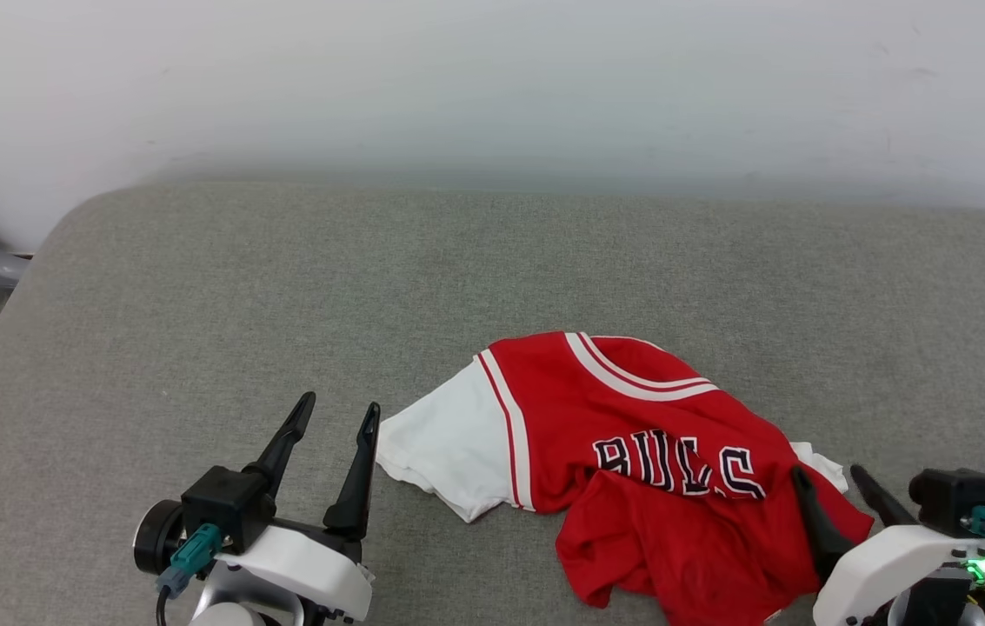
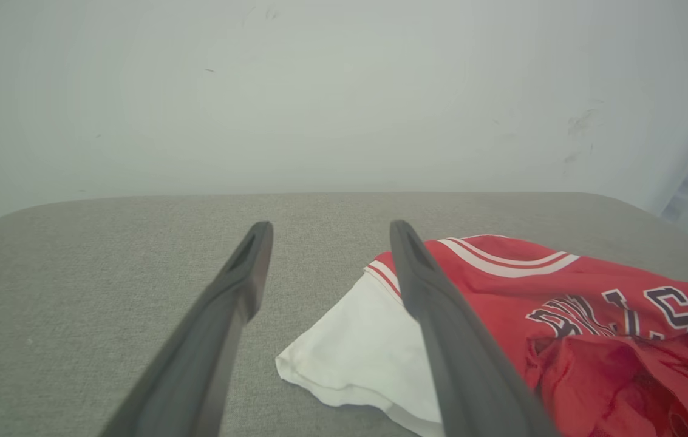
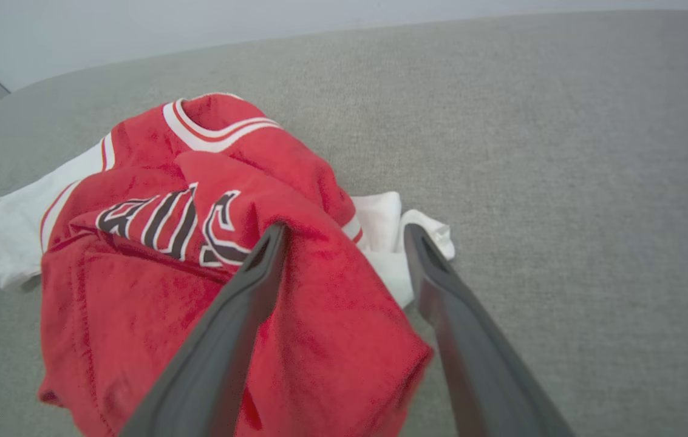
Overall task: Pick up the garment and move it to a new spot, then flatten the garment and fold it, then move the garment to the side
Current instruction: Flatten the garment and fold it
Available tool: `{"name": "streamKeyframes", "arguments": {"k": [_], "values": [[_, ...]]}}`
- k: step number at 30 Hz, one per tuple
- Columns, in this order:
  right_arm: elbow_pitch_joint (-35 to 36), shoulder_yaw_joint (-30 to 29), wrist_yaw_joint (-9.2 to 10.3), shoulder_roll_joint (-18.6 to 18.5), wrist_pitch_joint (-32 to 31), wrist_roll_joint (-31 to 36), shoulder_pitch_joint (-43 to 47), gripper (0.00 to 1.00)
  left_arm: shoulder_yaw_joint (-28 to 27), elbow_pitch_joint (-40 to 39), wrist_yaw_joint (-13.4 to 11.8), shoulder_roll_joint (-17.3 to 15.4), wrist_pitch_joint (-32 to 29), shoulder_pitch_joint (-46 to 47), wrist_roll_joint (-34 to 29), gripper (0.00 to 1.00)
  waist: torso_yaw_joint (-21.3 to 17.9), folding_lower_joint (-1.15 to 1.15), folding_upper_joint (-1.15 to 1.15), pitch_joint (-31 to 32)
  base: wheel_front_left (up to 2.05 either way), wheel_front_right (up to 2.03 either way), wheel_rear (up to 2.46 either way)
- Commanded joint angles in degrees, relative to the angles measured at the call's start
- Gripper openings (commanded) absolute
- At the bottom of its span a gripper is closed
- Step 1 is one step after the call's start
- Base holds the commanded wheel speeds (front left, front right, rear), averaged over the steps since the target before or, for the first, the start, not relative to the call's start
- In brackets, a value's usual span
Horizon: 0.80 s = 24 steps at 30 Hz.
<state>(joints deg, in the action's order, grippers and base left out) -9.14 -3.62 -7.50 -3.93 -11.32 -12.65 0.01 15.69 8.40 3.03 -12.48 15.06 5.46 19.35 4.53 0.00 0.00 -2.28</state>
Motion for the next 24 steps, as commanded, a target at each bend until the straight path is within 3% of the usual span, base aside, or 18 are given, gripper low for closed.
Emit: {"name": "streamKeyframes", "arguments": {"k": [1,7,11,19,24], "values": [[0.9,-0.6,0.02,0.5,3.1,0.2,0.8,1.00,0.0,0.2,-0.2,-0.2,0.0,0.4,0.0,1.00,0.2,0.00,0.00,0.1,0.00,0.00,0.00],[4.7,-2.7,0.02,1.1,12.5,-0.5,2.8,1.00,-0.5,0.3,-0.8,-0.5,0.1,-0.8,0.4,1.00,0.2,0.00,0.00,0.8,0.00,0.00,0.00],[6.7,-4.9,0.02,1.1,11.7,-1.1,4.4,1.00,-0.8,0.0,-1.4,-0.7,0.1,-1.7,0.8,1.00,-0.1,0.00,0.00,1.4,0.00,0.00,0.00],[7.4,-11.2,0.02,0.9,-2.4,1.1,3.5,1.00,-0.9,-1.2,-1.9,-0.6,0.1,-0.6,0.9,1.00,0.0,0.00,0.00,0.1,0.00,0.00,0.00],[6.1,-10.3,0.02,-3.1,-13.2,0.4,-0.4,1.00,-0.8,-1.9,-1.6,-0.2,0.1,0.8,0.7,1.00,1.0,0.00,0.00,-2.7,0.00,0.00,0.00]]}}
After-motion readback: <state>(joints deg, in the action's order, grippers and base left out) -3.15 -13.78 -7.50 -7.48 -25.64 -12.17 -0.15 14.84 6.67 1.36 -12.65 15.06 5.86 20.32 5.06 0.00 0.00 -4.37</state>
